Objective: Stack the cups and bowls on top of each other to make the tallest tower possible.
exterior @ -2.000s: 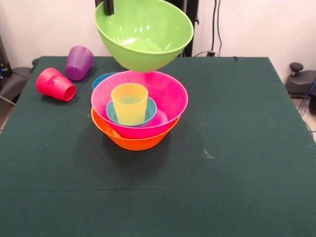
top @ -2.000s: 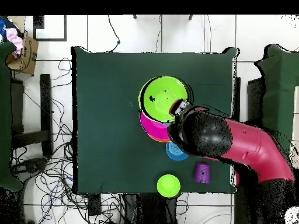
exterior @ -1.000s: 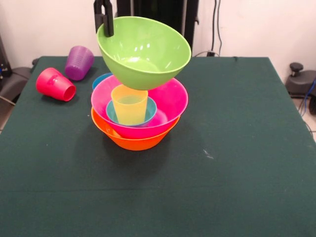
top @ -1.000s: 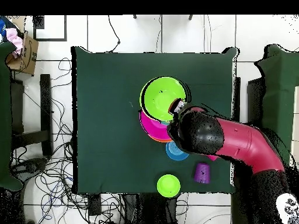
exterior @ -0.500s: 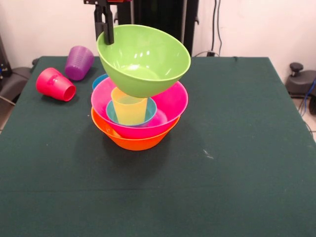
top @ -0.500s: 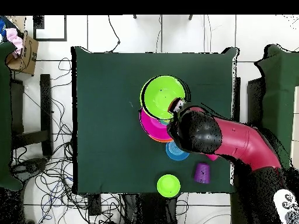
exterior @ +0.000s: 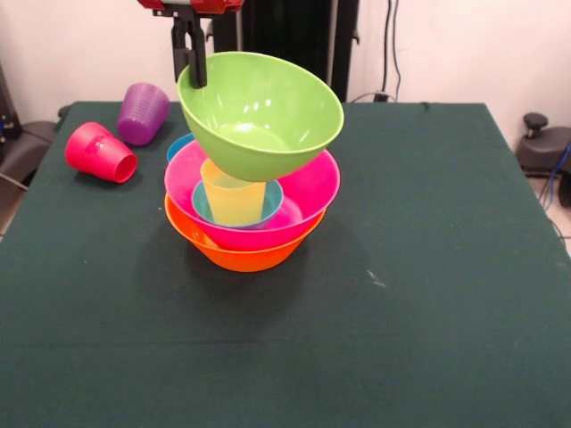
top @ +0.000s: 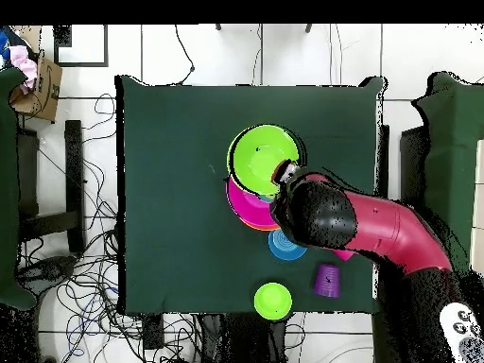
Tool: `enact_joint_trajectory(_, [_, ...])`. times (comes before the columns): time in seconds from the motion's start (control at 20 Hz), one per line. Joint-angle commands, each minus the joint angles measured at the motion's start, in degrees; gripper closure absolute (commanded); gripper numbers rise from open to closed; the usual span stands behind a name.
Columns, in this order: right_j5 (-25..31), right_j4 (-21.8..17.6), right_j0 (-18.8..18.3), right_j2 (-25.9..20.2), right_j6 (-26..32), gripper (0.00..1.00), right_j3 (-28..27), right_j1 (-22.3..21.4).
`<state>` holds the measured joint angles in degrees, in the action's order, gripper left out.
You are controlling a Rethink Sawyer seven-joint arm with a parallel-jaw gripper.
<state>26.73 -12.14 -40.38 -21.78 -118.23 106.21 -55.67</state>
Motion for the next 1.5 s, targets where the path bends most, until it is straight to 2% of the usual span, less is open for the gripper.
enact_joint_trajectory(0.05, [-2.7, -3.6, 0.7, -2.5, 1.8, 1.0, 3.0, 2.9])
enact_joint_trajectory(0.45, [-3.0, -4.2, 0.3, -2.5, 2.1, 1.0, 3.2, 3.3])
enact_joint_trajectory(1.05, [-5.4, -6.9, -2.6, -3.5, 4.1, 1.0, 3.0, 6.2])
enact_joint_trajectory(1.5, [-7.3, -8.3, -1.8, -3.4, 1.7, 1.0, 3.3, 7.4])
